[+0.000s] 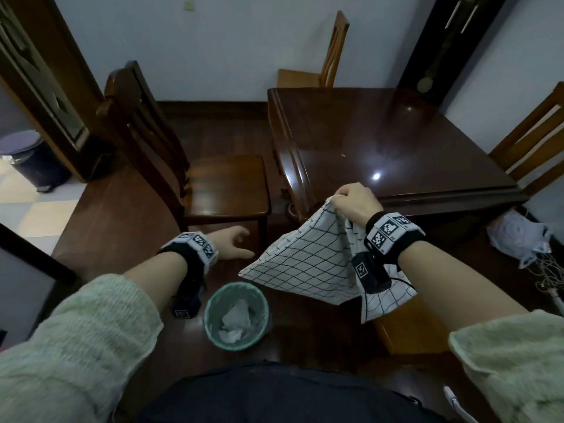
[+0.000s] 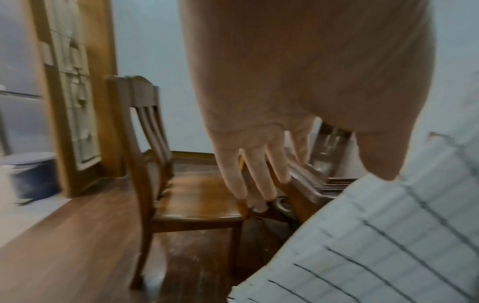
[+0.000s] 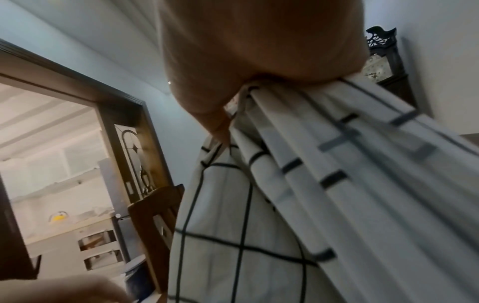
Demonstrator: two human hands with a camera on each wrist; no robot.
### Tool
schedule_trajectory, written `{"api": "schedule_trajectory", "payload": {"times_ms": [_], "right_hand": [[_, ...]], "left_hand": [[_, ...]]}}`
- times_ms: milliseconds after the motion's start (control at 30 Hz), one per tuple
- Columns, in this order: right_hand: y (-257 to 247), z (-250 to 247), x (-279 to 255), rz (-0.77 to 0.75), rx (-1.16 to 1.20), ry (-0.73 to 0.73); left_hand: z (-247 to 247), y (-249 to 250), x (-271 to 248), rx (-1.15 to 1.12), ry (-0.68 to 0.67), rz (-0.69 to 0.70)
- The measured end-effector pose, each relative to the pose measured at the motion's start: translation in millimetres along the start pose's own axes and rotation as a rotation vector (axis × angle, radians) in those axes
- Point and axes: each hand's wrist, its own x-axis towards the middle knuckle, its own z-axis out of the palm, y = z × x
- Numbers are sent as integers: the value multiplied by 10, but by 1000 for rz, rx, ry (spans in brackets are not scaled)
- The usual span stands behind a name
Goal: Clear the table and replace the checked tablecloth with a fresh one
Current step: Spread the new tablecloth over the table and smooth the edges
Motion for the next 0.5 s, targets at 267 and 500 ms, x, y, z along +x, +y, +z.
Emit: {"api": "schedule_trajectory", "payload": {"times_ms": [267,500], "right_hand": [[-75,-91,-111,-184,142,-169],[11,-128,-80,-182,84,46]], "left_hand": [[303,736,-14,-27,48,306],[338,788,-78,-11,53,148]]}}
